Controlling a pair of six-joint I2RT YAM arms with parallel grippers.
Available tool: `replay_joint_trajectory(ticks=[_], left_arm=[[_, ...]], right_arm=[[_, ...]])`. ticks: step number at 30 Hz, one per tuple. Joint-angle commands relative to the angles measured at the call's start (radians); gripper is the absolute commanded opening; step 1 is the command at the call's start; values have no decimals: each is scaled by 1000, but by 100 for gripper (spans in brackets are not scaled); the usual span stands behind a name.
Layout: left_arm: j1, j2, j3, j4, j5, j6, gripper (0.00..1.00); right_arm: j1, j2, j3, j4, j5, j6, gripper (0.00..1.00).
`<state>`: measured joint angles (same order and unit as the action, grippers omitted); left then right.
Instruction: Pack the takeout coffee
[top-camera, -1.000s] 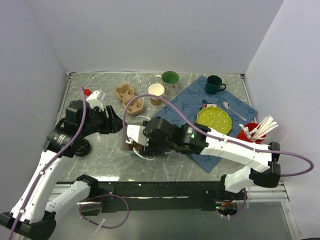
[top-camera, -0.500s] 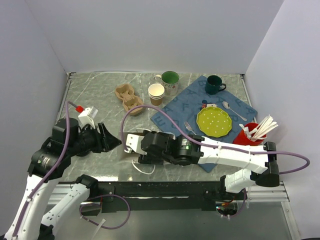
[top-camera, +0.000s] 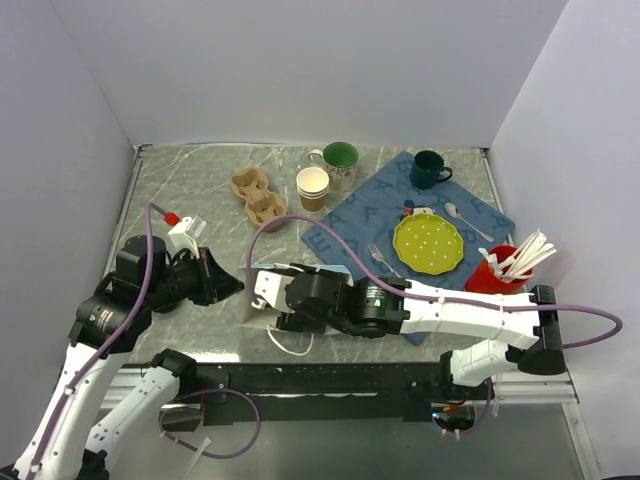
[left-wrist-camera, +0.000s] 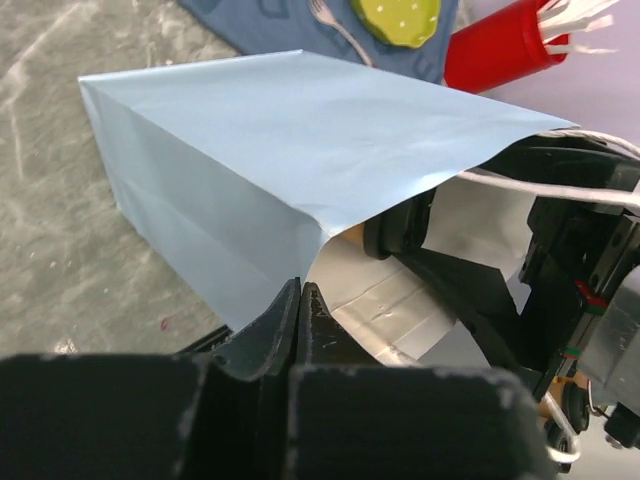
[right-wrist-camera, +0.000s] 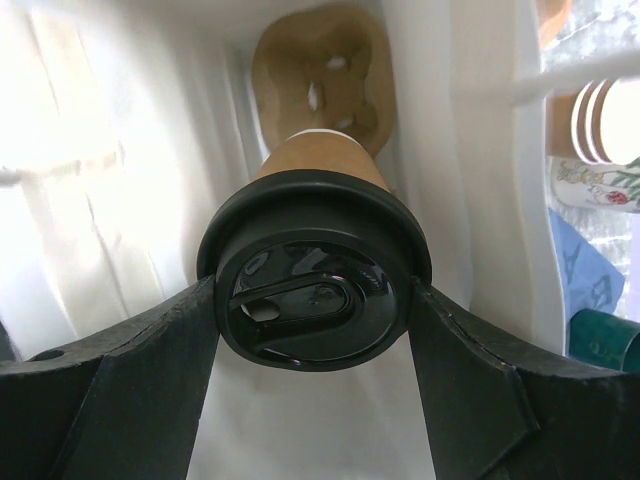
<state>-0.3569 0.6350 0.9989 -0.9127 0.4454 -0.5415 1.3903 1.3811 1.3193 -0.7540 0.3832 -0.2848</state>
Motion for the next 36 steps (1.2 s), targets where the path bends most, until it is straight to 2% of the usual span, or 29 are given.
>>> replay_joint_trajectory(ticks=[1, 5, 11, 18, 24, 36], left_arm=[[-1, -66, -54, 156, 58, -1, 1], [-1, -130, -108, 247, 64, -12, 1], [-1, -133, -118, 192, 79, 78, 1], [-2, -161, -144, 176, 114, 103, 1], [-1, -164, -134, 160, 104, 101, 1], [-1, -141, -108, 152, 58, 91, 1]], right_arm=[[0, -16, -2, 99, 52, -45, 41], [-13, -4, -15, 156, 36, -89, 41], [-42, 41, -51, 280, 40, -163, 41], [-68, 114, -63, 418, 59, -205, 40], [-93, 148, -74, 452, 28, -185, 40], [-112, 179, -95, 409, -63, -136, 40]])
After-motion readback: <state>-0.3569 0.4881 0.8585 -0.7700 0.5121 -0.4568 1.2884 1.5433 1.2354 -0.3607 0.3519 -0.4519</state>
